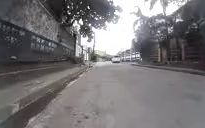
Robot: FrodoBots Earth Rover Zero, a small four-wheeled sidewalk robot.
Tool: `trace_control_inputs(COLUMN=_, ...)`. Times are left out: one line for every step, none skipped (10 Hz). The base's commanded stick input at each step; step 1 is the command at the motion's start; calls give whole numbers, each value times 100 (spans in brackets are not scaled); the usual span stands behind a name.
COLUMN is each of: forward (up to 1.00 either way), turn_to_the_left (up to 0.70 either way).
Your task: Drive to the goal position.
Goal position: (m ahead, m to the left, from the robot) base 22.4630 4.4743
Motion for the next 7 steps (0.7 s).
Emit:
trace_control_inputs(forward=70, turn_to_the_left=0)
trace_control_inputs(forward=70, turn_to_the_left=0)
trace_control_inputs(forward=70, turn_to_the_left=0)
trace_control_inputs(forward=70, turn_to_the_left=0)
trace_control_inputs(forward=70, turn_to_the_left=0)
trace_control_inputs(forward=70, turn_to_the_left=0)
trace_control_inputs(forward=70, turn_to_the_left=0)
